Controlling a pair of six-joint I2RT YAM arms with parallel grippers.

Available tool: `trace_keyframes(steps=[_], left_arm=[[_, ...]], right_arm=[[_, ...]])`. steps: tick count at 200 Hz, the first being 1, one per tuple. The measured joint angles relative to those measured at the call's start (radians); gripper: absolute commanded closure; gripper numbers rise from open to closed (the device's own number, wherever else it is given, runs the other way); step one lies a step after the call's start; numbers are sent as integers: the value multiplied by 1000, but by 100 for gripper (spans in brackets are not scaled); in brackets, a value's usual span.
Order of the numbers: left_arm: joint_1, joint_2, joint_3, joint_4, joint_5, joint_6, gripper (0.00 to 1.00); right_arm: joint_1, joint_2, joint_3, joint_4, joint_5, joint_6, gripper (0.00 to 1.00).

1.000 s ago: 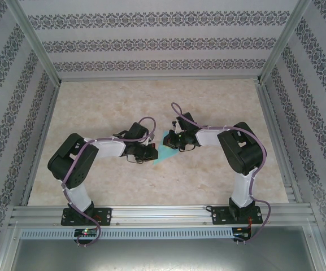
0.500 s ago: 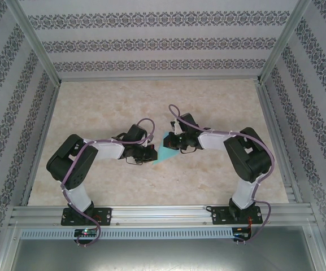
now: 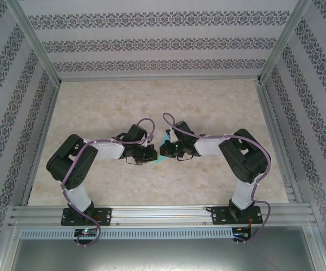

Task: Fold a paper plane with a square sheet of paper (pick it up from the middle)
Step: Fourth fold the wing at the center of the table.

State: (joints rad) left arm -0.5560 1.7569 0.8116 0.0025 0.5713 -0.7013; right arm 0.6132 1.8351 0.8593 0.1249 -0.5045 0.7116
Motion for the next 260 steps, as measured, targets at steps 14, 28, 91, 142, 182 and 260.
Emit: trace_keyframes(steps=[14,28,91,142,182,260], left_arm=[[0,0,0,0,0,0,100],[0,0,0,-1,0,0,100],[0,-5,-18,16,-1,5,100],[0,-11,-32,42,0,9,100],[0,-11,-29,42,0,8,100],[0,-5,-6,6,0,12,100]], right_arm=[[0,7,5,1,-6,0,100],[0,10,11,-10,-5,-4,100],[-112,29,39,-47,-40,-66,100],[-282,73,101,-58,-56,-89,100],[-306,12,78,-62,11,-87,100],[-143,-93,-3,-26,35,-26,100]])
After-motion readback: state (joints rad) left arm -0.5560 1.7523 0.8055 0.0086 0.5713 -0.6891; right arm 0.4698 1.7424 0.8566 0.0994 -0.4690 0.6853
